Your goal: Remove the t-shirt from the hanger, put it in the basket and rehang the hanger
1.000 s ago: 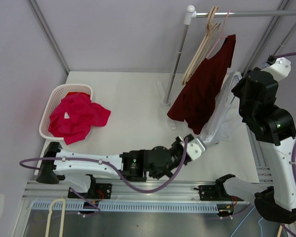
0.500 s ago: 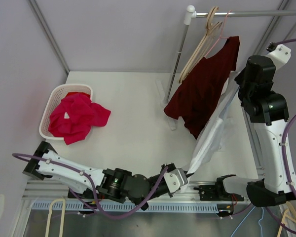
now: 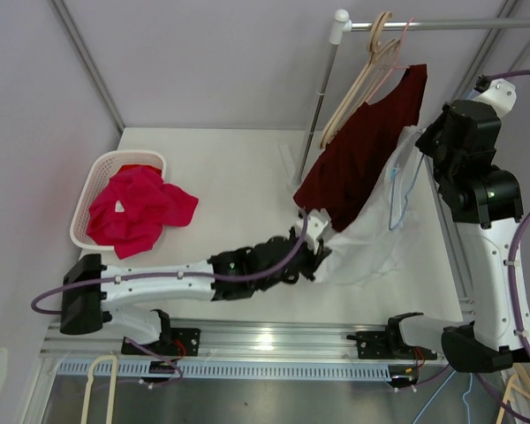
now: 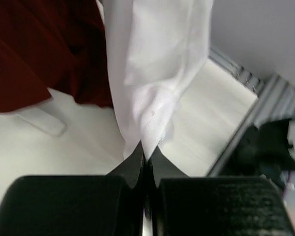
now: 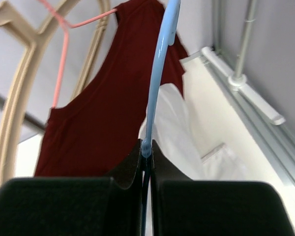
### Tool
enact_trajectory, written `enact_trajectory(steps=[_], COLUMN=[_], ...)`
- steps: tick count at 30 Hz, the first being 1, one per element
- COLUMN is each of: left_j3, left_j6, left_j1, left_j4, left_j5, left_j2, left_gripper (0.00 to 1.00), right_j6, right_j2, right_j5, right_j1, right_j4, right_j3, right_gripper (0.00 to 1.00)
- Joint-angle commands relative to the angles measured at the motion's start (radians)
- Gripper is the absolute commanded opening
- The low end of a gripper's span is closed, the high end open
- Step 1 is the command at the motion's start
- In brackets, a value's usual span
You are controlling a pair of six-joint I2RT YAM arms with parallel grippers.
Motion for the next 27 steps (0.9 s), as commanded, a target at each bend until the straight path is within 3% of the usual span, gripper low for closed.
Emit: enact_trajectory(steps=[1,4,7,13,18,20,23,24,26,27], left_j3=[0.226,0.453,0.618,0.506,0.550,0.651,0.986,1.057,1.336,1.401], left_j6=[-0.080,-0.149,-0.214,-0.243,-0.156,-0.102,-0.050,-0.047,-0.048,-0.051], left_j1=[0.117,0.226,0.286,0.260,0.217,0.229,0.309,0.377,0.454,0.532], left_j4=[-0.089,-0.293,-0.414,-0.348,-0.468,-0.561,-0.676,-0.765,-0.833,-0.866], left_j5=[0.139,0.223,0.335,0.418,0.384,0.377,0.332,0.346,0.357,0.357], left_j2=[0.057,0.183,0.300,0.259,0.122,0.090,0.111,0.157,0.209,0.261], left_gripper=[0.01,0.01,0.01,0.01,0.01,0.01,0.01,0.01,0.01,0.01], right_j6=[0.011,0.044,0.048,-0.099,-0.240,-0.274,-0.271,-0.266,-0.242,-0.240], right_j2=[-0.052,-0.069,-0.107,-0.156,-0.083,-0.044,0.021,0.044,0.121,0.146], right_j5=[-0.145,-0.247,-0.222,0.095,0.117,0.064,-0.062,-0.173,-0.251,-0.307], right_j1=[0.001,0.015,0.041,0.040,-0.011,-0.055,-0.159,-0.190,-0.267,-0.282], right_j4=[-0.022,-0.085,-0.096,0.056,0.205,0.278,0.320,0.316,0.308,0.308], right_j3=[0.071,0.093,0.061,-0.016,0.025,0.033,0.065,0.088,0.168,0.195], right_gripper=[0.00,0.00,0.00,0.00,0.00,0.00,0.00,0.00,0.00,0.00])
